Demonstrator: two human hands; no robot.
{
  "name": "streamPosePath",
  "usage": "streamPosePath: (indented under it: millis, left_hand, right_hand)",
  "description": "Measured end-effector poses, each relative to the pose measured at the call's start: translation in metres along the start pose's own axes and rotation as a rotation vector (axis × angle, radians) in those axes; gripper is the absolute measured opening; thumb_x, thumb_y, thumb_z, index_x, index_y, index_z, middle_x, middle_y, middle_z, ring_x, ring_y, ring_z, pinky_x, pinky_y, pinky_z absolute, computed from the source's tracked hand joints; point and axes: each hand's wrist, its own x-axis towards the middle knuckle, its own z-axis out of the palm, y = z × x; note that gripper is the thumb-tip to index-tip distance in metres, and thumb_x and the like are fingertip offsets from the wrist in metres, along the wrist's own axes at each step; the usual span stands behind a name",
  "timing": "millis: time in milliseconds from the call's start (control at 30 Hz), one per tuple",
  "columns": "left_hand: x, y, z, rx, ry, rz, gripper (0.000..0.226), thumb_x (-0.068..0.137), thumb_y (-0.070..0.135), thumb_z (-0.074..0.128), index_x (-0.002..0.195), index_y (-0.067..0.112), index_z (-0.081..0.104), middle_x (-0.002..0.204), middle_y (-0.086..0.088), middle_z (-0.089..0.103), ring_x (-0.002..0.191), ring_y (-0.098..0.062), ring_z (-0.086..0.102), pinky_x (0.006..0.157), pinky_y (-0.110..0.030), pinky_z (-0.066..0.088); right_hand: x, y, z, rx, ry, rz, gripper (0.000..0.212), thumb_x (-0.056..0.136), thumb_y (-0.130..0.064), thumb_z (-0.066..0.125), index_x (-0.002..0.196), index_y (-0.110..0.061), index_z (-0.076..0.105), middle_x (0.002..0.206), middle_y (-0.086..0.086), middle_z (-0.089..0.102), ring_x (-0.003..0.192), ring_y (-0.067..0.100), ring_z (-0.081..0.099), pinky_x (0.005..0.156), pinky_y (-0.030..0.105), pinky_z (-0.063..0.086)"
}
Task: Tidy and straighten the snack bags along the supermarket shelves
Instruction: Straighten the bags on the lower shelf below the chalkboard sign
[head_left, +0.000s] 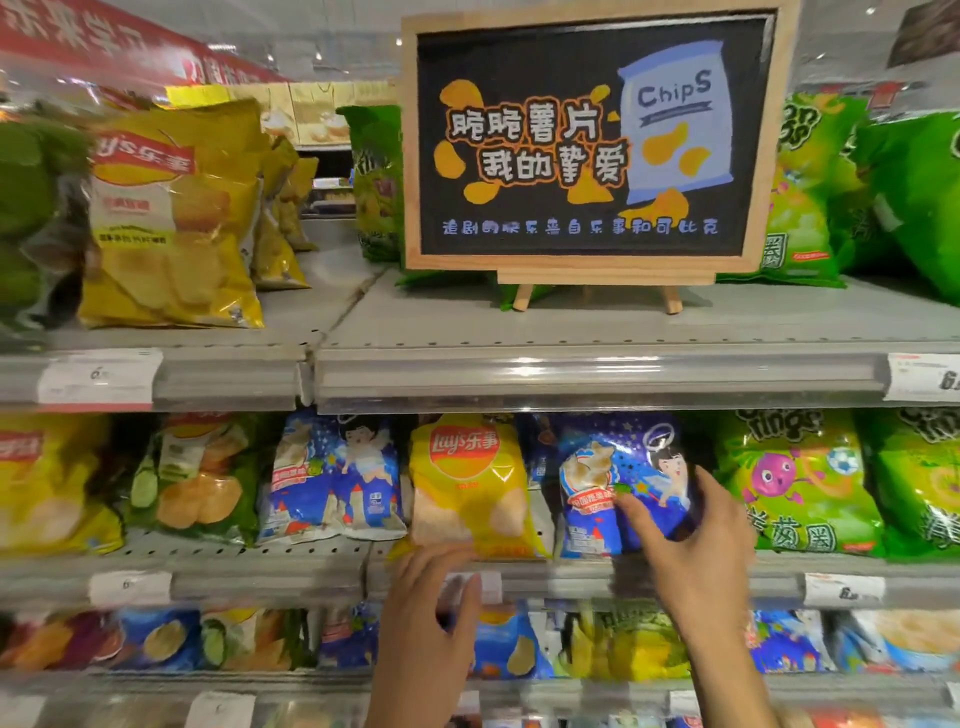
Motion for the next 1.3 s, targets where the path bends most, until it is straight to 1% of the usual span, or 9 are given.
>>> streamPosePath:
  millis: [167,300,367,600,733,800,900,1033,1300]
  left_hand:
    - [0.023,-0.045,-0.058,0.019,0.122,-0.049,0.014,0.091,0.016,0.068,0.104,0.023,0.071,0.113,0.018,0.057,0.114,-0.005,0.047,0.098,-0.01,0.03]
    - [0.051,-0.081,-0.096,0.075,0.176,-0.165,0.029,0.088,0.018,0.07,0.117,0.016,0.065,0.132,-0.001,0.048,0.126,-0.015,0.036,0.101,-0.021,0.024]
    - [0.063,-0.092,-0.109,0.053,0.145,-0.219,0.042,0.088,0.021,0.069,0.129,0.016,0.057,0.139,-0.001,0.041,0.132,-0.015,0.031,0.103,-0.026,0.026]
    - [0.09,-0.109,-0.122,-0.041,0.017,-0.306,0.073,0.091,0.038,0.065,0.15,0.008,0.034,0.141,-0.011,0.048,0.13,-0.028,0.045,0.105,-0.044,0.04]
    - [0.106,-0.112,-0.12,-0.071,-0.122,-0.424,0.086,0.079,0.062,0.063,0.146,0.015,0.037,0.132,-0.007,0.058,0.121,-0.029,0.055,0.101,-0.051,0.047]
    - [0.115,-0.116,-0.119,-0.135,-0.172,-0.474,0.084,0.069,0.069,0.065,0.134,0.019,0.048,0.116,-0.001,0.067,0.106,-0.023,0.064,0.093,-0.049,0.053]
    - [0.129,-0.122,-0.117,-0.22,-0.227,-0.539,0.067,0.066,0.058,0.078,0.118,0.02,0.057,0.101,0.004,0.071,0.09,-0.012,0.068,0.078,-0.035,0.057]
    - [0.136,-0.127,-0.113,-0.342,-0.264,-0.546,0.033,0.071,0.027,0.087,0.094,0.03,0.063,0.075,0.019,0.074,0.07,0.006,0.069,0.062,-0.015,0.052]
    - [0.131,-0.13,-0.117,-0.51,-0.223,-0.603,0.037,0.068,0.022,0.088,0.1,0.017,0.068,0.084,0.004,0.078,0.077,-0.012,0.075,0.059,-0.022,0.056]
  right_hand:
    - [-0.046,-0.043,0.028,0.011,0.296,-0.091,0.065,0.083,-0.045,0.058,0.121,0.008,0.064,0.122,0.031,0.059,0.115,0.048,0.053,0.102,0.054,0.04]
    - [-0.072,-0.073,0.066,0.011,0.365,-0.17,0.043,0.09,-0.025,0.066,0.116,0.009,0.067,0.121,0.031,0.061,0.114,0.049,0.056,0.101,0.052,0.041]
    - [-0.081,-0.082,0.084,0.067,0.266,-0.147,0.039,0.093,-0.021,0.072,0.122,0.003,0.064,0.12,0.023,0.063,0.113,0.044,0.059,0.1,0.05,0.045]
    - [-0.072,-0.098,0.105,0.147,-0.206,0.128,0.106,0.066,-0.068,0.074,0.153,-0.018,0.04,0.149,0.003,0.053,0.133,0.021,0.052,0.111,0.039,0.043]
    - [-0.055,-0.101,0.103,0.122,-0.353,0.148,0.092,0.053,-0.077,0.075,0.131,-0.047,0.036,0.114,-0.024,0.06,0.102,0.003,0.062,0.086,0.025,0.046]
    - [-0.047,-0.1,0.103,0.142,-0.401,0.165,0.099,0.045,-0.081,0.074,0.129,-0.048,0.033,0.104,-0.029,0.056,0.096,-0.002,0.059,0.083,0.024,0.044]
    - [-0.037,-0.099,0.106,0.111,-0.476,0.219,0.107,0.042,-0.077,0.079,0.133,-0.036,0.04,0.106,-0.018,0.06,0.102,0.015,0.061,0.088,0.032,0.049]
    - [-0.03,-0.097,0.111,0.085,-0.533,0.263,0.092,0.058,-0.059,0.091,0.132,-0.028,0.048,0.112,-0.007,0.065,0.107,0.018,0.063,0.095,0.038,0.053]
    - [-0.033,-0.101,0.117,0.115,-0.506,0.173,0.07,0.065,-0.046,0.092,0.124,-0.023,0.062,0.104,-0.007,0.072,0.099,0.015,0.069,0.09,0.038,0.057]
